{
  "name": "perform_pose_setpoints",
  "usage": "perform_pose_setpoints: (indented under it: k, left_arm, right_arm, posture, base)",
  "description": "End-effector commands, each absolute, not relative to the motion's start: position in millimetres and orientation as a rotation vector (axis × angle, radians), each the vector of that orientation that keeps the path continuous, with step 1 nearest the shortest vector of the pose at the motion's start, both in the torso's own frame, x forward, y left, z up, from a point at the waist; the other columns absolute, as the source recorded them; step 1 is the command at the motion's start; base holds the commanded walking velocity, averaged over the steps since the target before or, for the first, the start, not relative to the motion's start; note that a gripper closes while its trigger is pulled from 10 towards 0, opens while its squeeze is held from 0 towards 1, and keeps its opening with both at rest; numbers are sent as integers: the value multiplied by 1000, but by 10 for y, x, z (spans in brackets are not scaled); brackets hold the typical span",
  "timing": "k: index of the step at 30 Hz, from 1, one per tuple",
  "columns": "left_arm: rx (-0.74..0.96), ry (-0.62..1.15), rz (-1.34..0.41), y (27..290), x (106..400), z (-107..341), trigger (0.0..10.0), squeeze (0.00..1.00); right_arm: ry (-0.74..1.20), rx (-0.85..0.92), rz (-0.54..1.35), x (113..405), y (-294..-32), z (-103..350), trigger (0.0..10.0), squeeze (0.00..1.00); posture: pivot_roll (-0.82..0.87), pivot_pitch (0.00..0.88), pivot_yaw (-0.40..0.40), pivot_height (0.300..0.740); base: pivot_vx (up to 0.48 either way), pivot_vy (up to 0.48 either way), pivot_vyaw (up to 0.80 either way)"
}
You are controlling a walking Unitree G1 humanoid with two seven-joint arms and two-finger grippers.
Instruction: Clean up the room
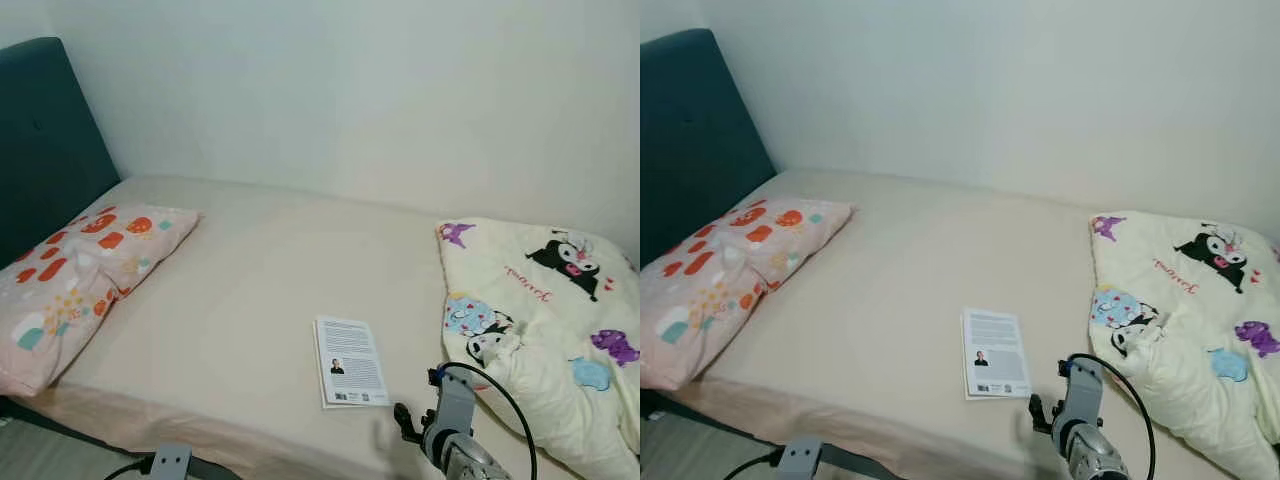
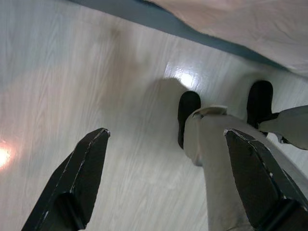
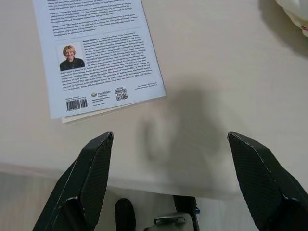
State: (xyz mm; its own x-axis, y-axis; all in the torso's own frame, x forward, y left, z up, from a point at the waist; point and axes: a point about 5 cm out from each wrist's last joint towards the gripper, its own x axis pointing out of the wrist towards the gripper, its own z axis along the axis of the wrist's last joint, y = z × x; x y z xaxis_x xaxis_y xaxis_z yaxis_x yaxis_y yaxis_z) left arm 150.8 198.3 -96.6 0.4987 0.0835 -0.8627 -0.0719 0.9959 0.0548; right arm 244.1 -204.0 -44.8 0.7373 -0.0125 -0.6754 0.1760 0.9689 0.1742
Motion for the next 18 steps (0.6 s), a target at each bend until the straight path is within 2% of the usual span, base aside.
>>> perform_pose_setpoints:
  k: [1, 5, 6, 9, 11, 12, 14, 18]
  left_arm:
    - [17, 1069, 97, 1991, 1450, -989, 10000, 0]
    - [-5, 1049, 127, 1996, 1453, -984, 10000, 0]
    - [-39, 1013, 171, 2005, 1462, -973, 10000, 0]
    - [-40, 976, 184, 2013, 1483, -956, 10000, 0]
    - [-27, 871, 212, 2242, 1713, -806, 10000, 0]
    - [-27, 871, 212, 2242, 1713, -806, 10000, 0]
    - [-11, 773, 223, 2409, 1961, -630, 10000, 0]
    - [14, 694, 210, 2437, 2151, -499, 10000, 0]
  right_arm:
    - [743, 269, -133, 2438, -2059, -452, 10000, 0]
    - [672, 344, -181, 2552, -2147, -346, 10000, 0]
    - [588, 419, -215, 2684, -2230, -215, 10000, 0]
    - [516, 480, -238, 2797, -2309, -89, 10000, 0]
    - [451, 531, -251, 2905, -2380, 38, 10000, 0]
    - [451, 531, -251, 2905, -2380, 38, 10000, 0]
    - [409, 558, -256, 2979, -2424, 130, 10000, 0]
    - [373, 610, -265, 3032, -2453, 197, 10000, 0]
  posture:
    - [-3, 0, -13, 731]
    - [-4, 0, -11, 721]
    - [-5, 0, -9, 711]
    - [-1, 0, -10, 701]
    - [2, 0, -10, 691]
    - [2, 0, -10, 691]
    - [8, 0, -10, 681]
    - [15, 0, -9, 666]
  base:
    - [0, 0, 0]
    - [0, 0, 0]
    - [0, 0, 0]
    - [0, 0, 0]
    - [0, 0, 0]
    - [0, 0, 0]
    - [0, 0, 0]
    - [0, 0, 0]
